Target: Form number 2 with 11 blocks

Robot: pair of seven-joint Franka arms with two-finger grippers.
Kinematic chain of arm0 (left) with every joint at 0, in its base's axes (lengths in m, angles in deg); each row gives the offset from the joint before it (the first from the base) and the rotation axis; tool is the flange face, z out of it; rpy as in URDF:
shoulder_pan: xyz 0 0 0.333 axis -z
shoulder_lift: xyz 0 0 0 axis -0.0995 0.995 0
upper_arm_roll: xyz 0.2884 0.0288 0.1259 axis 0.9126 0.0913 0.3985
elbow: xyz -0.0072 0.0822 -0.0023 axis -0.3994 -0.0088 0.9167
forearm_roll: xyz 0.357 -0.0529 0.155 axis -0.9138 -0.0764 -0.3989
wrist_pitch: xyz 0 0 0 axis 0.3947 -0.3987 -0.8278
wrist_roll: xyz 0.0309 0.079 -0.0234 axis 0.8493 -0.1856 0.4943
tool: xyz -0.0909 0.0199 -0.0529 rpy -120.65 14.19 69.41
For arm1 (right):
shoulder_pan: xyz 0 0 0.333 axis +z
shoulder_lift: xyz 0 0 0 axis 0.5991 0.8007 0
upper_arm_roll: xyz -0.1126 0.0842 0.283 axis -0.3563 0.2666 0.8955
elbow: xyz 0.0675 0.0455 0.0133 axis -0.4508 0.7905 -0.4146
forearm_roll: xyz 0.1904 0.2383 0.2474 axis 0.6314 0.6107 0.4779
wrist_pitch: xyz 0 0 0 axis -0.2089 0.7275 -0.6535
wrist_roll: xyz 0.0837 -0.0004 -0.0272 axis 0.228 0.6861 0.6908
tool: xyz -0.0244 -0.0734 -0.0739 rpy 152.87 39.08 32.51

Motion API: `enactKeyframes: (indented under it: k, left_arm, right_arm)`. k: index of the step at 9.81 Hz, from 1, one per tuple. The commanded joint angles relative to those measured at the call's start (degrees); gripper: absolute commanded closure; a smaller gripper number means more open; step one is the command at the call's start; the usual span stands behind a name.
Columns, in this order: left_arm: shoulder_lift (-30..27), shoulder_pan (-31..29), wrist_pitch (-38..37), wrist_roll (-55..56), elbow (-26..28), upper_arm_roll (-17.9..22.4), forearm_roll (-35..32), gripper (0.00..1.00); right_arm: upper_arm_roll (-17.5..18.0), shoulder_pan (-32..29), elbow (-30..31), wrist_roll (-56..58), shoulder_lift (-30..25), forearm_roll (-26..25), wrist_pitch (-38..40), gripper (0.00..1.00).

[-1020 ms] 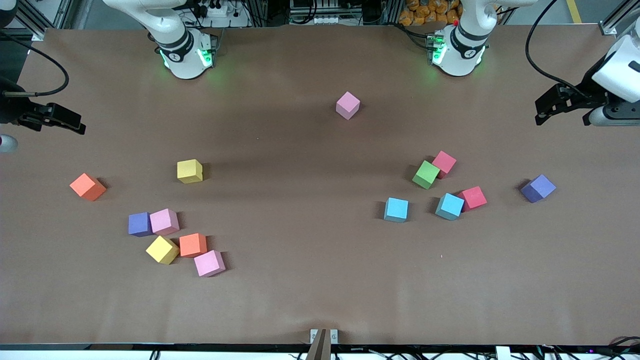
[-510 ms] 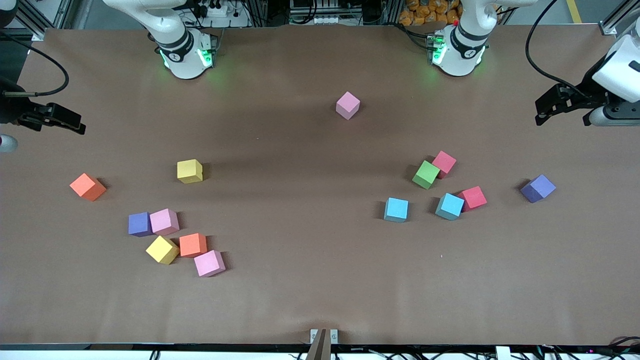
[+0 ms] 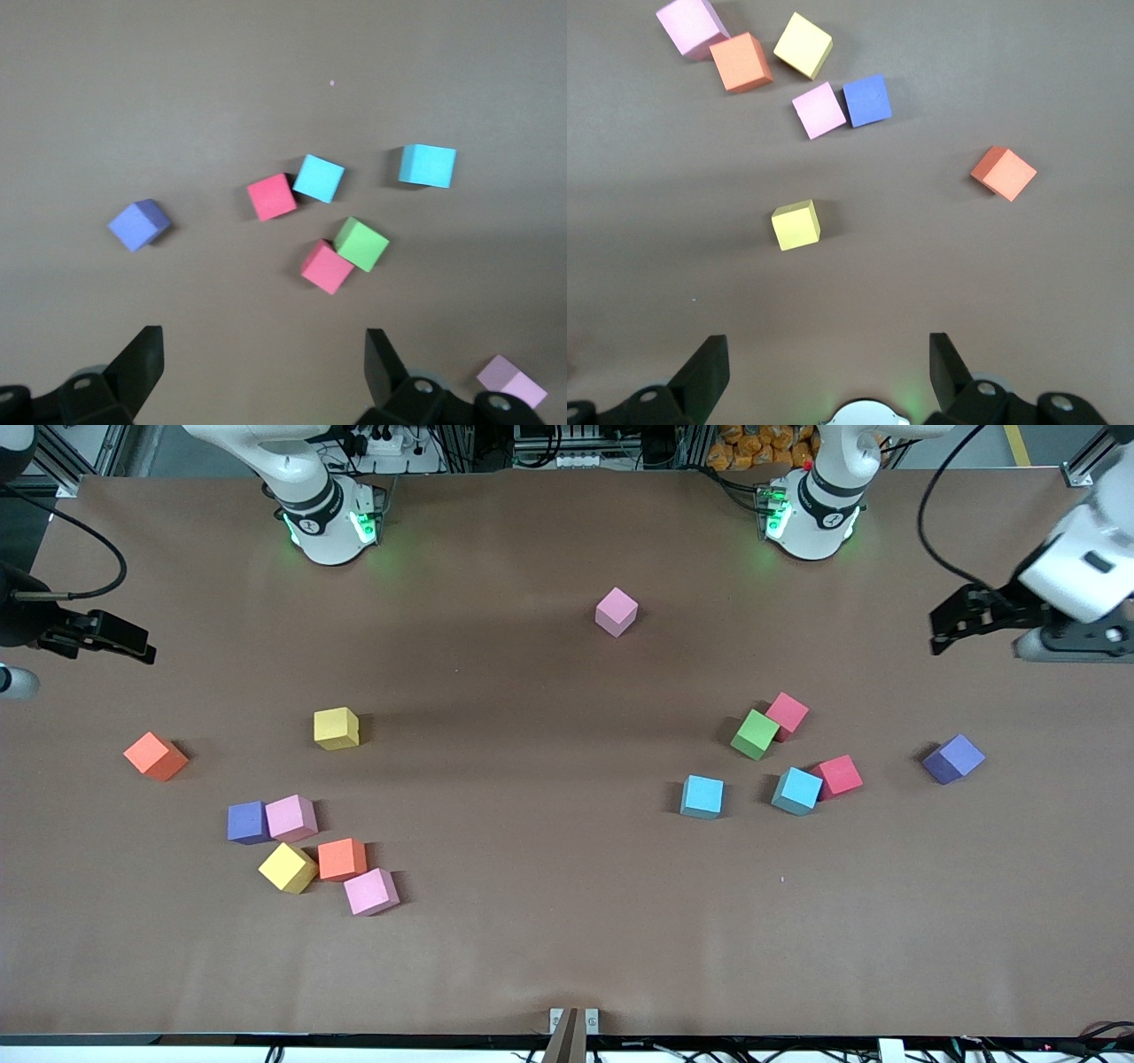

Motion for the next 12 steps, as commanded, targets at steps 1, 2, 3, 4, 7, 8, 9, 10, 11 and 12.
enactKeyframes:
  k: [1,2,3,4,7,8,9,10,11,12]
  left_arm:
    - [2.4,5.2,0.9,14.0,0.1,-0.5,2.2,0.00]
    - [3.5,6.0,2.1,24.8,0.3,-3.3,2.3,0.00]
    - [4.0,6.0,2.8,31.8,1.6,-6.6,2.3,0.00]
    - [3.8,7.2,3.8,36.2,3.7,-7.1,3.6,0.00]
    - [2.6,10.9,9.3,55.0,11.3,-11.2,7.0,0.00]
    - [1.5,11.2,12.5,60.7,15.0,-13.8,7.7,0.00]
    - [1.2,12.6,15.6,66.1,18.7,-14.7,10.4,0.00]
    - [1.1,15.9,18.1,73.1,21.8,-14.7,10.6,0.00]
    - [1.5,17.3,19.6,78.9,23.2,-15.1,10.6,0.00]
    - [1.5,17.7,23.4,80.6,26.5,-16.9,10.6,0.00]
  right_arm:
    - [0.5,0.3,-0.3,0.4,2.8,1.6,0.4,0.00]
    - [0.5,0.7,-0.3,0.5,4.5,3.7,0.4,0.00]
    - [0.4,2.6,-0.3,0.4,6.1,3.5,0.5,0.00]
    - [0.4,3.8,-0.3,-0.1,8.2,3.1,0.3,0.00]
    - [0.5,3.9,5.7,-0.3,11.9,4.0,-5.2,0.00]
    - [0.5,4.0,9.4,-0.3,12.1,5.5,-8.7,0.00]
    - [0.5,4.8,12.6,-0.3,12.3,5.7,-12.2,0.00]
    - [0.5,5.5,15.2,-0.3,13.3,6.7,-15.3,0.00]
    - [0.5,5.6,17.2,-0.3,14.4,8.1,-17.9,0.00]
    - [0.5,6.3,19.2,-0.3,15.6,8.3,-21.2,0.00]
